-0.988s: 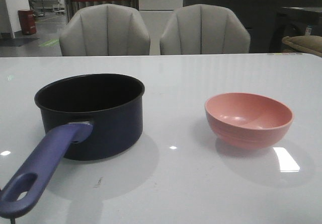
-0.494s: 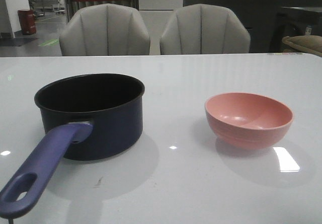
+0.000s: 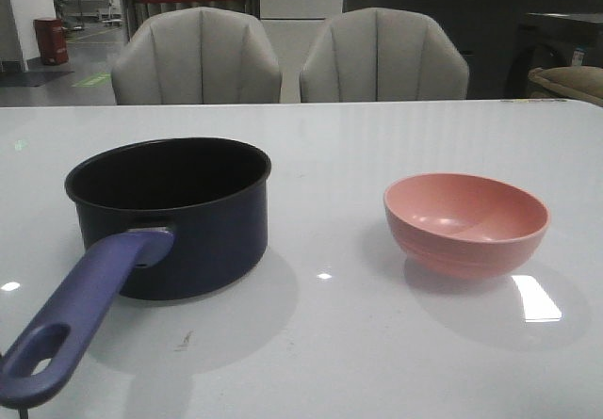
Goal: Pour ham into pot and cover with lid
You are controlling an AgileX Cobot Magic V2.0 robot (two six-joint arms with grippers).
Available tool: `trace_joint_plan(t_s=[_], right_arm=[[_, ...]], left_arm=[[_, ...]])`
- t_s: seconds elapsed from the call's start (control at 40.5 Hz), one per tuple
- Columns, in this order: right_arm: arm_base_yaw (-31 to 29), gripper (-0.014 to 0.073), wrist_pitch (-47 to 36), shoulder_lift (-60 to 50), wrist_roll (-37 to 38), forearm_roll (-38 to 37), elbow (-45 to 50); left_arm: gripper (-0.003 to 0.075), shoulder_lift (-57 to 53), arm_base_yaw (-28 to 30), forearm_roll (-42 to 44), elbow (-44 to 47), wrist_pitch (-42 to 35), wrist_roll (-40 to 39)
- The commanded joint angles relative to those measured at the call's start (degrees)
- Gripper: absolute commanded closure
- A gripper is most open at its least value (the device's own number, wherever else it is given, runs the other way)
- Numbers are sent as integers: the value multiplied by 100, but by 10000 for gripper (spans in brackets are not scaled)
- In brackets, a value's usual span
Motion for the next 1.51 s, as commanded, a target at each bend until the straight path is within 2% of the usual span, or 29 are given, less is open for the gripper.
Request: trace_joint_plan(t_s=[0.0,0.494,0.716,0.815,1.062,1.482], right_arm=[[3,456,-410,64,-57,82,-162],[3,456,-410,64,-57,82,-162],[3,456,-410,64,-57,82,-162],[3,456,-410,64,-57,82,-162],[3,456,-410,64,-57,82,-162],[3,456,-410,64,-57,82,-162]], left_arm=[[145,-74,-15,0,-158,-38,-58],[163,250,-15,-11,-158,54,-80],[331,250,-15,-11,-158,43,-80],[374,250,-15,-11,-158,43,-80],[376,198,-15,-11,-158,43,-80],[376,-646,-15,-48,-235,-106,-80]])
